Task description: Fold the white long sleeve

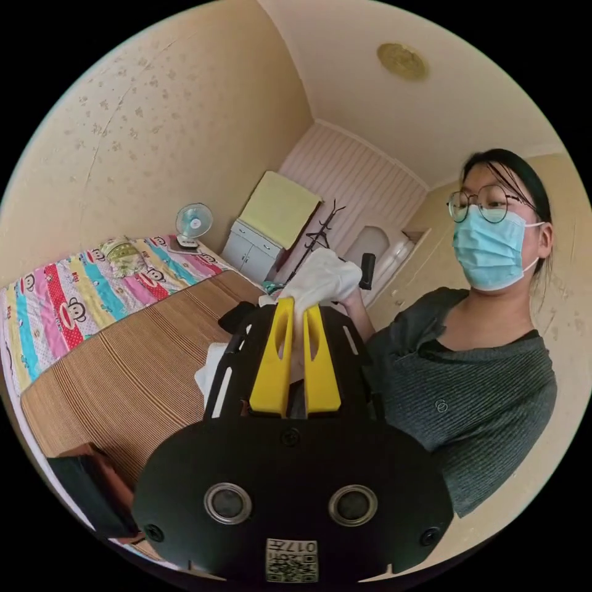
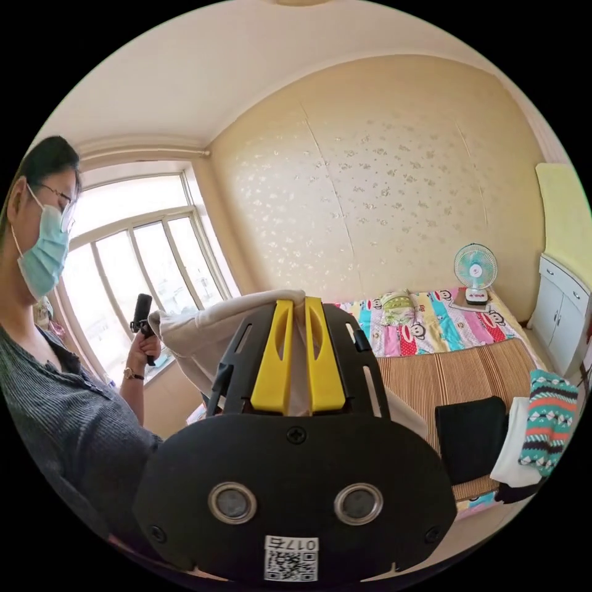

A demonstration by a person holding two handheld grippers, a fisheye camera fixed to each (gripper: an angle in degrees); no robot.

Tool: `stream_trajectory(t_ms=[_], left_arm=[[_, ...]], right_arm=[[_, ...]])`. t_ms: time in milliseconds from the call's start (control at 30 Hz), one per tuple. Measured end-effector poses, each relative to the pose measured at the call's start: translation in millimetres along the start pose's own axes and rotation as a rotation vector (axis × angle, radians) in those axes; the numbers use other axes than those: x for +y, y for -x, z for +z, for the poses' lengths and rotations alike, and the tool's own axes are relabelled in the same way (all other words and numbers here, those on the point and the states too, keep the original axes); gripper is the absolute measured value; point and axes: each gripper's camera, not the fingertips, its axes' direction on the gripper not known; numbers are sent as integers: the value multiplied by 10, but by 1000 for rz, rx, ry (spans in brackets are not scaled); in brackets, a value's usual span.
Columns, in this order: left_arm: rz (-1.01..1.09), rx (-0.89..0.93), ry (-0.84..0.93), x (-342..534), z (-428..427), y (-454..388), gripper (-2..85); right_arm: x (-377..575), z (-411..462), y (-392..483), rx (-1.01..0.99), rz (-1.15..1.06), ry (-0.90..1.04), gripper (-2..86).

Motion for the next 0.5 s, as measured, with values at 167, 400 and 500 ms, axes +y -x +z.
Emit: stream_trajectory(t_ms=[167, 400, 500], left_arm=[[77, 47, -4, -664, -267, 7, 4], [-120, -231, 79, -1629, -267, 1243, 14], [-355, -254, 166, -1929, 67, 2617, 29]], right_arm=[[-634, 44, -192, 68, 100, 43, 33], [-1393, 1296, -1016, 241, 59, 125, 36], [-1514, 2619, -1873, 346, 34, 372, 40]])
